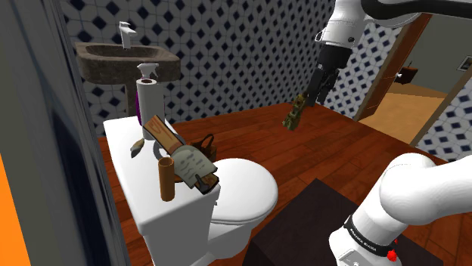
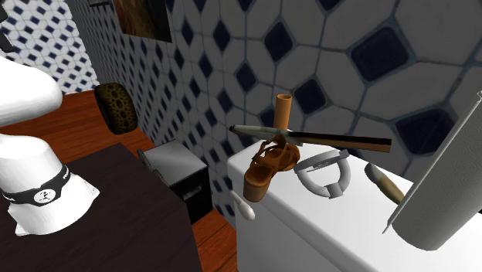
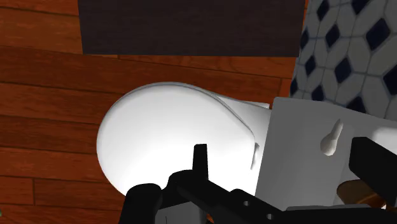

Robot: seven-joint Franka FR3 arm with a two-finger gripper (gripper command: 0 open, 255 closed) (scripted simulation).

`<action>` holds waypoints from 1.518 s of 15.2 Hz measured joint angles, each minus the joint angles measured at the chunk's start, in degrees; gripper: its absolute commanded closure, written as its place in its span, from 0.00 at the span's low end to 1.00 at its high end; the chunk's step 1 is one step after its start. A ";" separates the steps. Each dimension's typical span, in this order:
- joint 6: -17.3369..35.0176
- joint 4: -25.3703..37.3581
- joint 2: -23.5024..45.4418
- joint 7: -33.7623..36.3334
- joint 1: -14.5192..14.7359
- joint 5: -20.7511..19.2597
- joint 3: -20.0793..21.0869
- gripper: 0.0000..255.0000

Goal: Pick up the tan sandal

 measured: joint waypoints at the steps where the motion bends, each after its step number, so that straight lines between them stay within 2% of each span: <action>1: 0.00 0.00 0.00 0.00 0.00 0.00 0.00 0.00; 3: 0.86 -0.68 0.06 3.38 -0.33 1.11 1.92 0.00; 7: 4.05 -0.82 2.63 14.92 -1.27 4.81 8.57 0.00; 15: 12.11 3.31 13.61 39.81 -4.56 9.37 22.59 0.00; 19: 15.77 7.52 21.27 52.38 -7.12 8.63 28.98 0.00; 23: 19.44 13.79 32.12 65.61 -10.16 4.39 34.91 0.00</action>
